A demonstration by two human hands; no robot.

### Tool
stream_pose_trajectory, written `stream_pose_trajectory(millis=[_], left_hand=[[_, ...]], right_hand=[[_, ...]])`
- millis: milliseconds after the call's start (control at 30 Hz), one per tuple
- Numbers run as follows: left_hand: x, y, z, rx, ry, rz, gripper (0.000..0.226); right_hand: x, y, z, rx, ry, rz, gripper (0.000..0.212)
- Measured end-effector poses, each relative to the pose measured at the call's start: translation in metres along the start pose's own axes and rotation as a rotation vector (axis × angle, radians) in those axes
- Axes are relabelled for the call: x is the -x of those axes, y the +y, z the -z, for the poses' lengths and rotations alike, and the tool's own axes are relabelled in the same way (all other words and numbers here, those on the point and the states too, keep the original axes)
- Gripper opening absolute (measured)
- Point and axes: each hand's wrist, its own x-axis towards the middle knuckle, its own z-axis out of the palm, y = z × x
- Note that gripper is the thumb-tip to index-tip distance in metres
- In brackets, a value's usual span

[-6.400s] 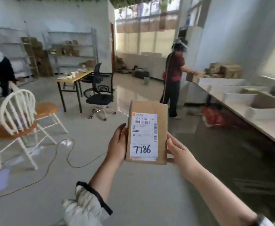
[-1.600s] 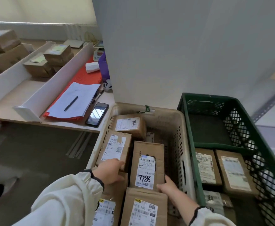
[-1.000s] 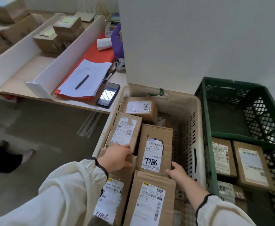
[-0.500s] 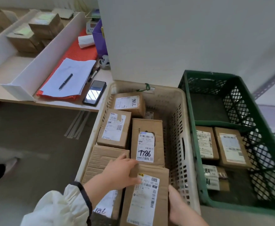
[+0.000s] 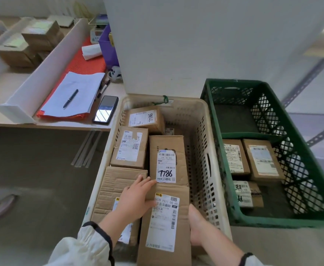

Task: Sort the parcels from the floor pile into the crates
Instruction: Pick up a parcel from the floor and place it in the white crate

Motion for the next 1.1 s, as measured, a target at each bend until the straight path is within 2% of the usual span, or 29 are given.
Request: stream_pose_trajectory(millis=[267, 433, 500, 567, 667, 767, 833, 900, 1000, 1100], left_hand=[[-0.002, 0.0, 0.002, -0.005, 0.0, -0.02, 0.073], [0.0, -0.001, 0.004, -0.017, -0.029, -0.031, 0.072], [-0.002, 0.003, 0.01, -0.036, -0.064, -0.031, 0.072], [-0.009, 0.014, 0.019, -0.041, -0.084, -0.051, 0.069], [-0.025, 0.047, 0.04, -0.046, -0.016, -0.104, 0.069], [-0.045, 0.099, 0.053, -0.057, 0.046, -0.271, 0.066], [-0.057, 0.138, 0.052, -0.055, 0.017, -0.36, 0.062], [-0.068, 0.175, 0.043, -0.1, -0.043, -0.426, 0.059], [-0.088, 0.219, 0.021, -0.281, -0.108, -0.528, 0.053], [-0.115, 0.251, 0.005, -0.454, -0.158, -0.552, 0.052]], right_hand=[[-0.002, 0.001, -0.002, 0.047, 0.074, 0.052, 0.057], [-0.004, 0.003, -0.002, 0.038, 0.114, 0.093, 0.045], [-0.001, 0.001, -0.003, 0.072, 0.118, 0.105, 0.043], [0.009, -0.004, -0.001, 0.168, 0.183, 0.112, 0.033], [0.038, -0.027, 0.008, 0.243, 0.321, 0.166, 0.016], [0.072, -0.067, 0.035, 0.225, 0.334, 0.429, 0.024], [0.092, -0.089, 0.064, 0.264, 0.385, 0.606, 0.025], [0.101, -0.102, 0.1, 0.297, 0.503, 0.694, 0.023], [0.097, -0.111, 0.16, 0.399, 0.679, 0.642, 0.022], [0.084, -0.12, 0.206, 0.558, 0.68, 0.527, 0.02]])
